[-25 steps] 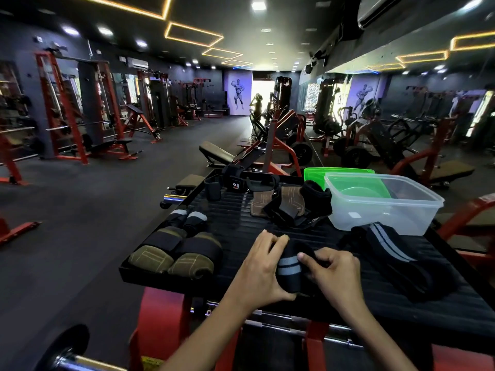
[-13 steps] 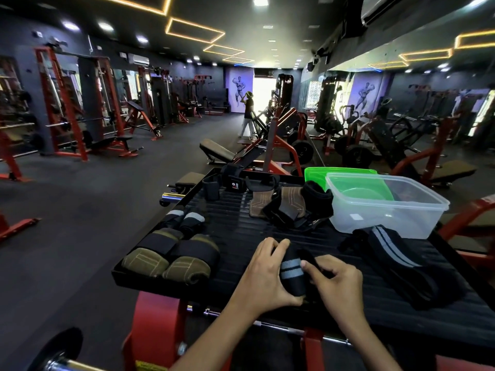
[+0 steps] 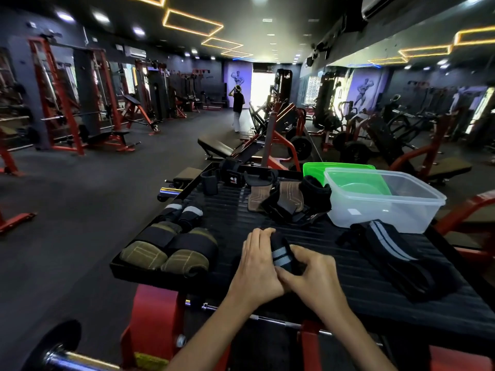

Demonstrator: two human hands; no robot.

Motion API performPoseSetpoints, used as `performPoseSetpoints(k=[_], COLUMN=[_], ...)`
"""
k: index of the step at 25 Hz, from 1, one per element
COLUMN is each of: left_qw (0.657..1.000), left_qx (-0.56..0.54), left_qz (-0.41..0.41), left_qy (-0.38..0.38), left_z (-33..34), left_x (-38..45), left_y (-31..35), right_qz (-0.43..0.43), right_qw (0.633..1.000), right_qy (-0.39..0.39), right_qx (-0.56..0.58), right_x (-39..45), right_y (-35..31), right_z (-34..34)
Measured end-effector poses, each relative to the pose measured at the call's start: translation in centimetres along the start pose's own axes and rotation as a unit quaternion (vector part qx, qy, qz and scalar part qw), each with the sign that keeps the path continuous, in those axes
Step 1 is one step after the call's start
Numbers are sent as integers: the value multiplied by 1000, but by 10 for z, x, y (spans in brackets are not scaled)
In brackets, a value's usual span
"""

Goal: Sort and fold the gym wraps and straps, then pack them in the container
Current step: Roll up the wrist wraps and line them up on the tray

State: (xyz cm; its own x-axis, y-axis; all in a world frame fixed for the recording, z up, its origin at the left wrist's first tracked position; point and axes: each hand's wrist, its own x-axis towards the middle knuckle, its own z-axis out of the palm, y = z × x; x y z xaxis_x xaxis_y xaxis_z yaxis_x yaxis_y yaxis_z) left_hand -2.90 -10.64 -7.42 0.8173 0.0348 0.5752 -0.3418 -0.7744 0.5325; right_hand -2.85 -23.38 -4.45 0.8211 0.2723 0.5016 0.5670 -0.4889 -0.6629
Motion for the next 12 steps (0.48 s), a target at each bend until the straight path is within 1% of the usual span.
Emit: performPoseSetpoints(k=[3, 5, 6, 7, 8, 10, 12], left_qw=[996, 993, 993, 993, 993, 993, 994], left_qx=[-70, -83, -87, -94, -103, -107, -106], left_qz=[7, 28, 37, 42, 44, 41, 33], left_qy=[-53, -77, -76, -64, -49, -31, -25], left_z=[-7, -8, -7, -5, -2, -1, -4], left_x=[1, 1, 1, 0, -2, -3, -3], left_y=[-2, -3, -4, -4, -5, -3, -1], right_qz=[75, 130, 149, 152, 143, 119, 107], right_qw=[996, 984, 976, 973, 976, 987, 991], right_qy=[0, -6, -15, -21, -22, -22, -16], right_qx=[41, 123, 160, 172, 161, 110, 84], right_x=[4, 6, 6, 5, 4, 1, 0], right_y=[4, 11, 13, 14, 14, 11, 9], right_z=[-11, -18, -20, -20, -19, -14, -9])
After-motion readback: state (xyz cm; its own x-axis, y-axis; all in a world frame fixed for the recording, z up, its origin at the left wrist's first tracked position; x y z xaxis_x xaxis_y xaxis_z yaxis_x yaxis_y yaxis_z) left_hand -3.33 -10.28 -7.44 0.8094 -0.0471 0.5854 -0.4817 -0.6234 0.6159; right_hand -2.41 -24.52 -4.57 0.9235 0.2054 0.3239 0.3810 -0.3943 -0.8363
